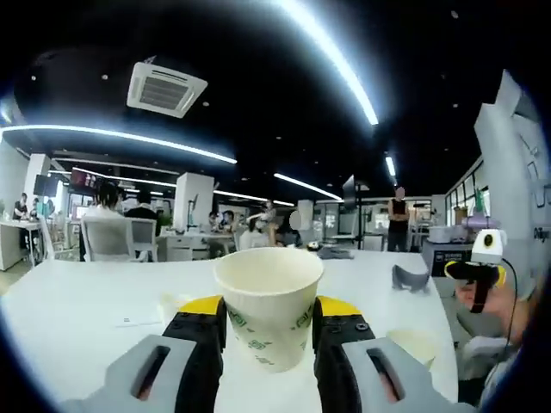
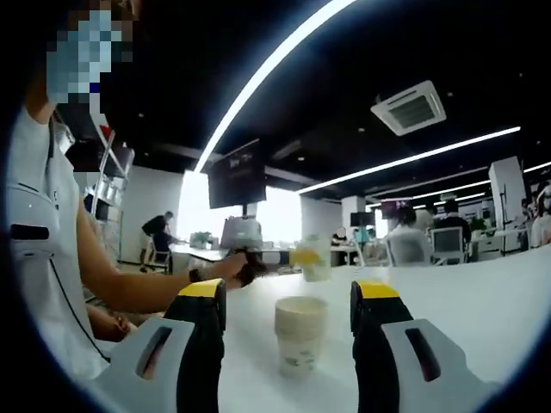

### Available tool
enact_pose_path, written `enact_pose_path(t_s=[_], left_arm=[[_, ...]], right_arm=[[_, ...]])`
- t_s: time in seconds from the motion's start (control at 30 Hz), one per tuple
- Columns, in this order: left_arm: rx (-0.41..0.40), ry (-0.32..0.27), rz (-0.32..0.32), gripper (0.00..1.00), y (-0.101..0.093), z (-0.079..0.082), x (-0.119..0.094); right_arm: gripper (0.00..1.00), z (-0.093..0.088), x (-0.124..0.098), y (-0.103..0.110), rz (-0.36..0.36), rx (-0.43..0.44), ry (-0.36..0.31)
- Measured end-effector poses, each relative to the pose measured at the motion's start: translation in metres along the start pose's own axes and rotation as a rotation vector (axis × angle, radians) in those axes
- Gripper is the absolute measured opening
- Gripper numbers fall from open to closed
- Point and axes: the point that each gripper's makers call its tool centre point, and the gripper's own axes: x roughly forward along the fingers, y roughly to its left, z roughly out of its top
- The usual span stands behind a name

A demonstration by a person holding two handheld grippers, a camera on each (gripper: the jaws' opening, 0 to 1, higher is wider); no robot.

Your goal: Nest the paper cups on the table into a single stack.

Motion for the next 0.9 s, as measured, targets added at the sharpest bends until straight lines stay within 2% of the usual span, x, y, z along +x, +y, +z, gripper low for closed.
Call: enact_pose_path(t_s=[0.13, 0.3, 0.43, 0.5, 0.67, 0.9], left_arm=[[0.011, 0.001, -0.052, 0.43, -0.027, 0.006, -0.006], [0.001, -0.025, -0.126, 0.43, -0.063, 0.02, -0.012], [0.013, -0.014, -0.188, 0.43, -0.095, 0.018, -0.014], [0.045, 0.003, -0.2, 0.43, -0.107, 0.013, -0.014], [0.054, 0.006, -0.204, 0.43, -0.112, 0.005, -0.014], [0.052, 0.035, -0.19, 0.43, -0.114, -0.016, -0.012]], right_arm=[[0.61, -0.001, 0.003, 0.003, 0.006, 0.005, 0.001], [0.61, 0.0, 0.003, 0.008, 0.014, 0.001, 0.004], [0.61, 0.002, 0.001, 0.01, 0.012, -0.006, 0.003], [0.61, 0.002, 0.0, 0.01, 0.009, -0.006, 0.003], [0.61, 0.003, -0.001, 0.012, 0.013, 0.001, -0.003], [0.61, 0.002, -0.001, 0.015, 0.02, 0.004, -0.002]])
